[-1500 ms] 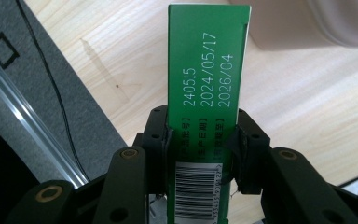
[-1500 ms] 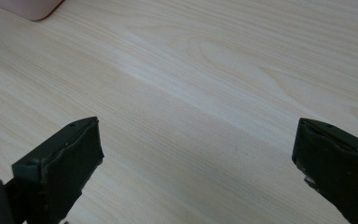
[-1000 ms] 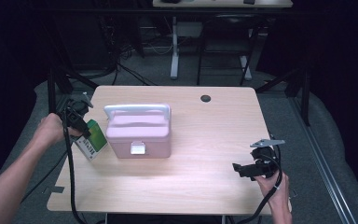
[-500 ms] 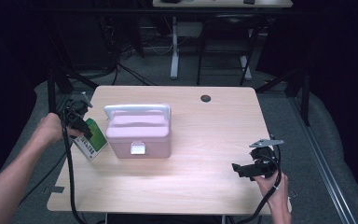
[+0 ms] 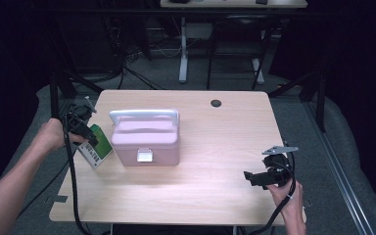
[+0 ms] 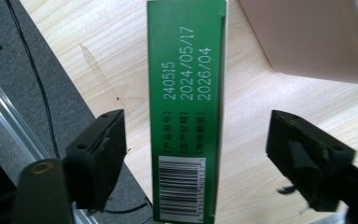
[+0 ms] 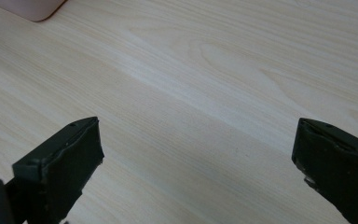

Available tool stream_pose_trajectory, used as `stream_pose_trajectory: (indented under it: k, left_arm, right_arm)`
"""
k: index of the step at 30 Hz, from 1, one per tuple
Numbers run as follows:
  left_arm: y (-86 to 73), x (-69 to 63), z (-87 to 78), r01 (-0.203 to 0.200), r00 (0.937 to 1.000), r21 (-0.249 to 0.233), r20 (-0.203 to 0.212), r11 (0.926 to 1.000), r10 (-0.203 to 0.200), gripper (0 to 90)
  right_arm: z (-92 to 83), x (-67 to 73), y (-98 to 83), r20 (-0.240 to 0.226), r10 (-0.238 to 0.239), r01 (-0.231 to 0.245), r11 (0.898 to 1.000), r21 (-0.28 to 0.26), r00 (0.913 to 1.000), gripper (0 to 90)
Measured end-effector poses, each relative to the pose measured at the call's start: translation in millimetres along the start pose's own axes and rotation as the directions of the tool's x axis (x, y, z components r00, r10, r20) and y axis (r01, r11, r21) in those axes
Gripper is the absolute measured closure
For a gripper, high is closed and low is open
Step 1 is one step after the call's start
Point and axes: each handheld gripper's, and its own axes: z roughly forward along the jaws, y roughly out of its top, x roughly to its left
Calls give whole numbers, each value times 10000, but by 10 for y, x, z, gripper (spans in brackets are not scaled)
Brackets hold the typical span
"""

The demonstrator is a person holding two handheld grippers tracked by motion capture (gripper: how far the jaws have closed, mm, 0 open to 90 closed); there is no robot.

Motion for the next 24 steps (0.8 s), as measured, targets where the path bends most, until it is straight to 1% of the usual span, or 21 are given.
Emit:
stream_pose_trajectory:
  k: [3,5,8,9,12,16,19,20,23,24]
  left_arm:
    - [-7,6,-8,11,10000,-71,-41,10000,-11,151]
    - [-9,7,-20,-2,9999,-135,-101,9999,0,146]
    - [-11,6,-47,-11,9999,-233,-148,9997,8,117]
    - [-11,8,-72,-50,9998,-280,-218,9996,44,102]
    - [-11,17,-143,9,9998,-479,-195,9989,-18,29]
    - [-8,22,-286,13,9997,-851,-251,9964,-34,1]
    - [-3,-3,-388,7,9995,-1237,-322,9923,-47,0]
    - [2,-21,-428,-27,9995,-1430,-312,9897,-18,0]
    - [26,-79,-518,-243,9987,-1693,-484,9853,163,0]
    - [36,-107,-540,-264,9987,-1801,-471,9833,182,0]
  right_arm:
    - [3,-4,-1,20,-35,35,10000,30,10000,10]
    - [2,-4,-1,14,-36,36,10000,57,10000,10]
    - [8,-8,-4,8,-55,55,10000,-30,10000,10]
    - [7,-8,-4,4,-55,55,10000,-20,10000,10]
    - [3,-10,-4,-14,-45,45,10000,-15,10000,10]
    - [-9,-13,-3,-11,-11,11,10000,-3,10000,10]
    - [-9,-14,-6,5,32,-32,10000,-6,10000,10]
    - [-12,-18,-7,-1,5,-5,10000,41,10000,10]
    - [-6,-16,-10,9,-1,1,10000,12,10000,10]
    - [-4,-15,-10,11,-1,1,10000,-13,10000,10]
